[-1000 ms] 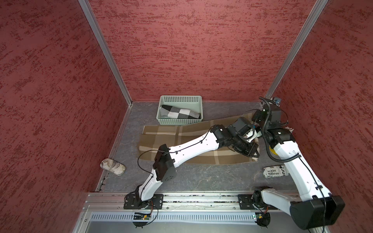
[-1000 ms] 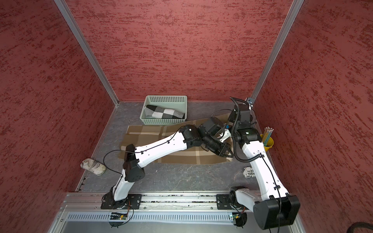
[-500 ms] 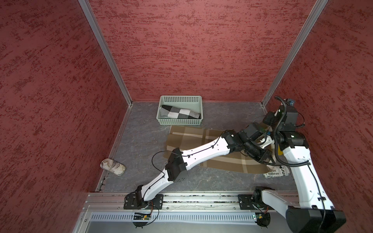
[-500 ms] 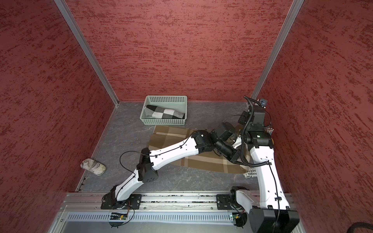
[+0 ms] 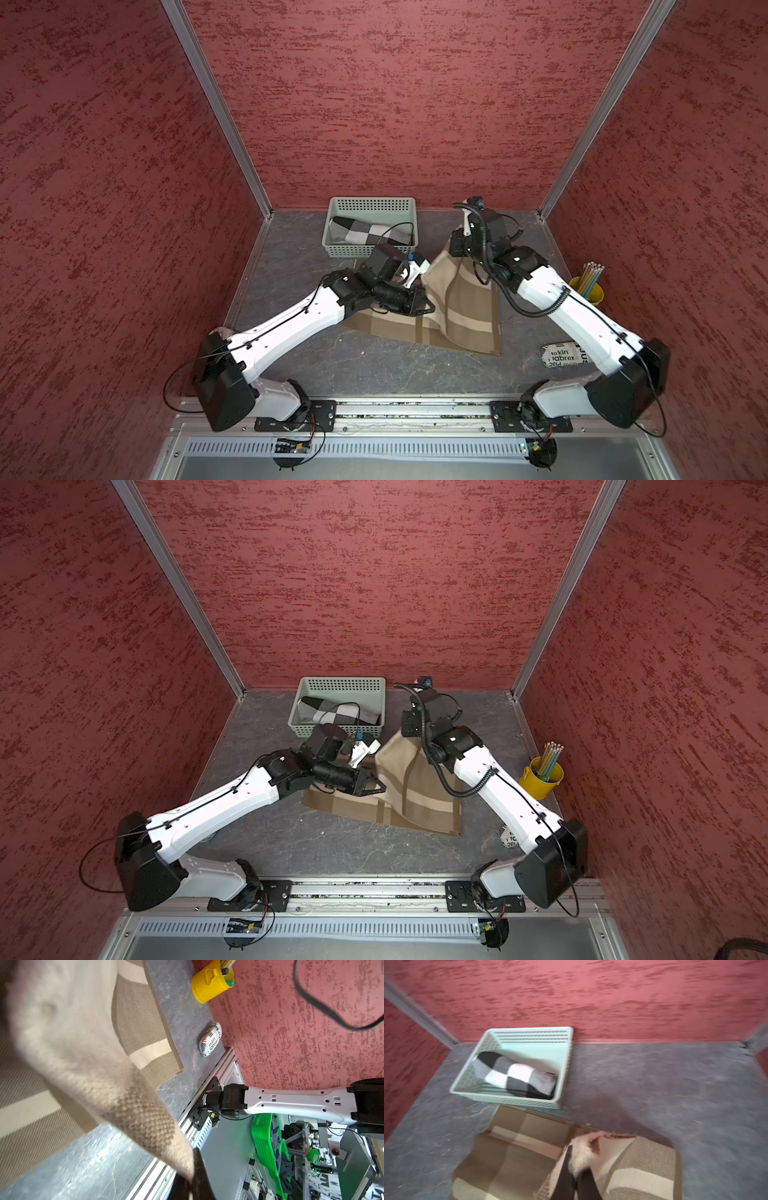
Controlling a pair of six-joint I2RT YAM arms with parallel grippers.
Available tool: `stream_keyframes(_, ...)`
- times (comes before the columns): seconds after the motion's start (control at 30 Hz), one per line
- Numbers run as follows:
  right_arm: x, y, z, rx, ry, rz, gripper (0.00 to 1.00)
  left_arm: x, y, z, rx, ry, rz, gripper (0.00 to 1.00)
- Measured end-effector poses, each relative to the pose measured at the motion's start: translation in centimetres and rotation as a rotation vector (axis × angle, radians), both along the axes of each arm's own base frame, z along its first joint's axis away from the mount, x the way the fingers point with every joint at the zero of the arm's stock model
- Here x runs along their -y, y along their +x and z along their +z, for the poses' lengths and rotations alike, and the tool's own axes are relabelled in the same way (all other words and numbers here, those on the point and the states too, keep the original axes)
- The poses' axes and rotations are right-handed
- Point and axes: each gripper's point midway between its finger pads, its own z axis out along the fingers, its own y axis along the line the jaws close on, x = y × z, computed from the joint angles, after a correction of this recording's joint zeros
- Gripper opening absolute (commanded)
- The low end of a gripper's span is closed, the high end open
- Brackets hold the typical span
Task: Roll up the scarf and place it into the basket
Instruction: Fold the scarf at the center of the board.
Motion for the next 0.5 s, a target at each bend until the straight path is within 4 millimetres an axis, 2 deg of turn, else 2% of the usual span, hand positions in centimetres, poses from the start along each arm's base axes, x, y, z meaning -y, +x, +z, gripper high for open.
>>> stream_keyframes(0.13, -5.2, 1.7, -2.6, -0.033, -0.01, 0.064, 0.0, -3.8, 0.2, -2.4, -0.043, 0.044, 0.098, 0.0)
stream_keyframes(0.33, -10.2, 4.0, -7.1, -0.092, -0.034, 0.111, 0.0, -9.0, 1.3, -6.2, -0.124, 0.124, 0.274, 0.0)
stream_keyframes(0.5, -12.9, 4.6, -9.0, -0.114, -0.039, 0.146, 0.0, -12.3, 1.4, -6.5, -0.139, 0.124, 0.38, 0.0)
